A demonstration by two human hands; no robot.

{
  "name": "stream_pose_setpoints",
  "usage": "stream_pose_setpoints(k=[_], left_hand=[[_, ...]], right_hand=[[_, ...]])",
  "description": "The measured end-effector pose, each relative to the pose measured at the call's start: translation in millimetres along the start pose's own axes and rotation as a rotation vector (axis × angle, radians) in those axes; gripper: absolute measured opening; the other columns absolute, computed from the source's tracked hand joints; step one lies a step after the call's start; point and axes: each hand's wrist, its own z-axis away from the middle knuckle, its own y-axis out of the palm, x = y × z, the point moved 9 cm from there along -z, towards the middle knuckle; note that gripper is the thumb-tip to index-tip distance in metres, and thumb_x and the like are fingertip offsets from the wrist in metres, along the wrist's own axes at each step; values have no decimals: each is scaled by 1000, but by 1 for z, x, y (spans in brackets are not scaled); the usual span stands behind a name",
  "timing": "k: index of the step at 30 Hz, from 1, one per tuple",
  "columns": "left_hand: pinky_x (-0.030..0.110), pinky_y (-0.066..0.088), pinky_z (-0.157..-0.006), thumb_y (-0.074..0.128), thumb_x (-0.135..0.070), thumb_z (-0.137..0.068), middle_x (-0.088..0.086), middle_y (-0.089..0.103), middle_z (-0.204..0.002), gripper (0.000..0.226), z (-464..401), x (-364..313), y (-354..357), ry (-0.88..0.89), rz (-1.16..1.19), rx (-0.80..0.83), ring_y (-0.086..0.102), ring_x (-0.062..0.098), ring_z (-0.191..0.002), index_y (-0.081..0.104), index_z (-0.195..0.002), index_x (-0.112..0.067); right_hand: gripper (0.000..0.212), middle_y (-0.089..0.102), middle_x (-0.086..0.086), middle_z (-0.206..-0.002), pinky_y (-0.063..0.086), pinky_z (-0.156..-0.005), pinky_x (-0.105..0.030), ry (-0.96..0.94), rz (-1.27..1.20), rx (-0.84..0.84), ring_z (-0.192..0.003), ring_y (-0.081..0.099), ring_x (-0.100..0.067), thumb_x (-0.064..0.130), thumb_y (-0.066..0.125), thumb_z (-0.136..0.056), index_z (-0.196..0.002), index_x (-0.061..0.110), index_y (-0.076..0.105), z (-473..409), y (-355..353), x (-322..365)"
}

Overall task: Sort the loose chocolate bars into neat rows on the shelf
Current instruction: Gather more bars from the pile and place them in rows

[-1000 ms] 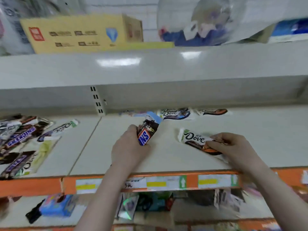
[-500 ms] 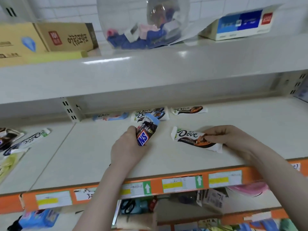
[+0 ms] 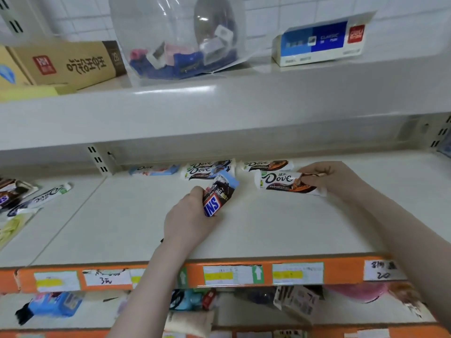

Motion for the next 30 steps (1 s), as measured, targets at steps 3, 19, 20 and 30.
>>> stream_pose_setpoints(k=[3,19,20,30], left_hand=[[28,36,-62,62,-29,-77,3,56,-90,30,2,-9,7,-23,4,-8,58,29,-87,40,-94,-17],[29,42,-63,62,-30,-78,2,58,-93,32,-11,-9,19,-50,-9,-9,57,25,-84,45,-101,-16],[29,43,-64,62,-30,-78,2,58,-93,32,-11,-8,20,-48,-8,-7,58,25,-84,45,-101,-16],[27,37,-62,61,-30,-79,1,57,-94,31,-18,-8,21,-23,-11,-4,55,23,-82,45,-102,-16]], right_hand=[[17,66,-10,-100,40,-71,-29,-43,29,-3,-84,55,-22,3,64,-83,-91,18,68,-17,-7,4],[13,61,1,-74,36,-66,-29,-189,397,-19,-77,55,-19,12,66,-78,-77,24,66,-88,24,-9],[10,63,1,-79,37,-70,-30,-208,424,-37,-82,55,-19,12,65,-79,-82,22,68,-86,24,-8],[39,67,-6,-95,41,-83,-34,-383,650,-69,-93,58,-24,33,77,-69,-107,31,69,-76,32,-5]])
